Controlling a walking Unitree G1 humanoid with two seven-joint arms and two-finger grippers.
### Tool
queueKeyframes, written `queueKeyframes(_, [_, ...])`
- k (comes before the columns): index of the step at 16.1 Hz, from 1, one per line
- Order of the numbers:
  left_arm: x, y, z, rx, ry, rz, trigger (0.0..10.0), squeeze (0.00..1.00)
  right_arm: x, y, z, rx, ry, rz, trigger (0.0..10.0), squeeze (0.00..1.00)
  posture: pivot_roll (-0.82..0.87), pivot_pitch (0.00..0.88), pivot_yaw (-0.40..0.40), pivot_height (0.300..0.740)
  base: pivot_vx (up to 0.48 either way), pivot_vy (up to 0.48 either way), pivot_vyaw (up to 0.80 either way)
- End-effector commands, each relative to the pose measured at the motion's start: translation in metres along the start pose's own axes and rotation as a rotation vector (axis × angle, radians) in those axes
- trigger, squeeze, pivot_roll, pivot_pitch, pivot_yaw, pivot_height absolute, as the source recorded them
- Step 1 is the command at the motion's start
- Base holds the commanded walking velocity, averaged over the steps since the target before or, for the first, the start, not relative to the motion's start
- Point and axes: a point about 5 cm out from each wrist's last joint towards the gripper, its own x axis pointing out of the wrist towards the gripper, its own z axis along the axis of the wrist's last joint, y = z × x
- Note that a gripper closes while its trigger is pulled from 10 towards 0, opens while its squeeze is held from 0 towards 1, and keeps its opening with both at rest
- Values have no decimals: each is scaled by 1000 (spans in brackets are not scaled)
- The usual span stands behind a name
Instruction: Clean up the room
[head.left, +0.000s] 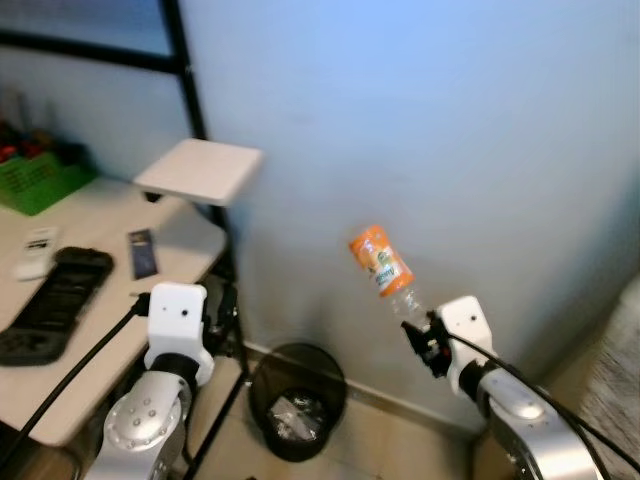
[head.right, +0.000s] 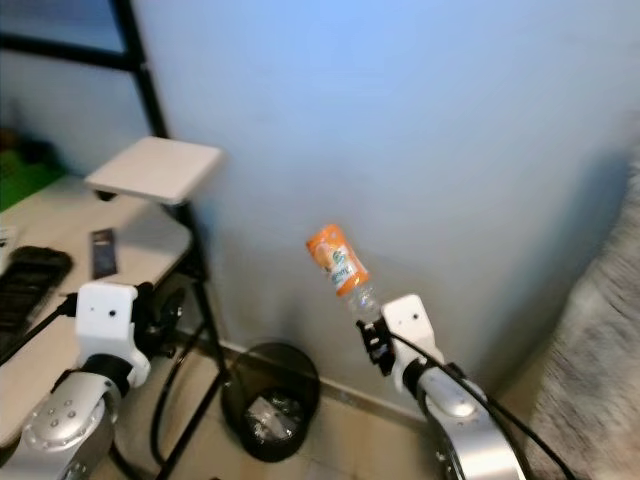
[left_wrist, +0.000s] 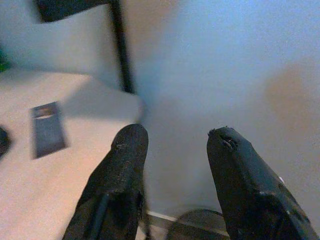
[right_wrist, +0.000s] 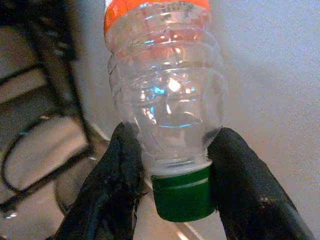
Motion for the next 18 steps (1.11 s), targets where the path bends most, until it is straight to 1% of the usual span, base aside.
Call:
queueKeyframes(1, [-2, 6, -1, 16, 6, 23, 10000, 0, 4, 8, 10, 9, -37, 40, 10000, 0, 61, 0, -23, 740, 289, 0, 0])
queueKeyframes(2, [-2, 6, -1, 16, 6, 23, 10000, 0, 4, 8, 10, 11, -36, 52, 10000, 0, 62, 0, -23, 740, 292, 0, 0])
queueKeyframes(3, [-4, 6, -1, 17, 8, 22, 10000, 0, 3, 11, 7, -26, -17, 103, 10000, 0, 64, 0, -27, 740, 285, 0, 0])
queueKeyframes(4, [-5, 5, -2, 20, 11, 19, 10000, 0, 1, 12, 4, -66, 2, 150, 10000, 0, 68, 0, -29, 740, 277, 0, 0])
queueKeyframes(5, [-7, 4, -4, 28, 18, 10, 10000, 0, 0, 12, -2, -140, 31, 201, 10000, 0, 70, 0, -33, 740, 255, 0, 0])
queueKeyframes(6, [-9, 2, -4, 15, 15, -9, 10000, 0, 0, 8, -4, -164, 48, 206, 10000, 0, 70, 0, -33, 740, 0, 0, 0])
queueKeyframes(7, [-9, 1, -4, 3, 11, -19, 10000, 0, 0, 8, -4, -166, 51, 205, 10000, 0, 73, 0, -36, 740, 0, 0, 0])
queueKeyframes(9, [-12, -5, -8, 36, 42, -95, 10000, 0, 1, 2, -7, -186, 95, 235, 10000, 0, 73, 0, -42, 740, 0, 0, 0])
queueKeyframes(11, [-14, -8, -9, 55, 55, -153, 10000, 0, 3, -2, -8, -231, 125, 255, 10000, 0, 74, 0, -45, 740, 0, 0, 0])
queueKeyframes(12, [-15, -8, -11, 119, 81, -208, 10000, 0, 8, -3, -11, -282, 157, 280, 10000, 0, 74, 0, -49, 740, 0, 0, 0])
queueKeyframes(13, [-14, -10, -13, 153, 96, -247, 10000, 0, 14, 1, -15, -311, 177, 297, 10000, 0, 71, 0, -48, 740, 0, 0, 0])
queueKeyframes(14, [-13, -11, -12, 163, 96, -280, 10000, 0, 23, 3, -20, -321, 195, 288, 10000, 0, 69, 0, -48, 740, 0, 0, 0])
queueKeyframes(15, [-11, -12, -11, 177, 96, -319, 10000, 0, 36, 5, -25, -318, 218, 247, 10000, 0, 68, 0, -47, 740, 0, 0, 0])
queueKeyframes(16, [-10, -13, -11, 184, 101, -345, 10000, 0, 44, 6, -27, -301, 235, 218, 10000, 0, 67, 0, -44, 740, 0, 0, 0])
queueKeyframes(17, [-10, -14, -11, 223, 122, -404, 10000, 0, 57, 11, -31, -298, 264, 190, 10000, 0, 68, 9, -43, 740, 0, 0, 0])
queueKeyframes(18, [-12, -14, -12, 267, 146, -457, 10000, 0, 67, 17, -32, -320, 281, 182, 10000, 0, 69, 20, -43, 740, 0, 0, 0])
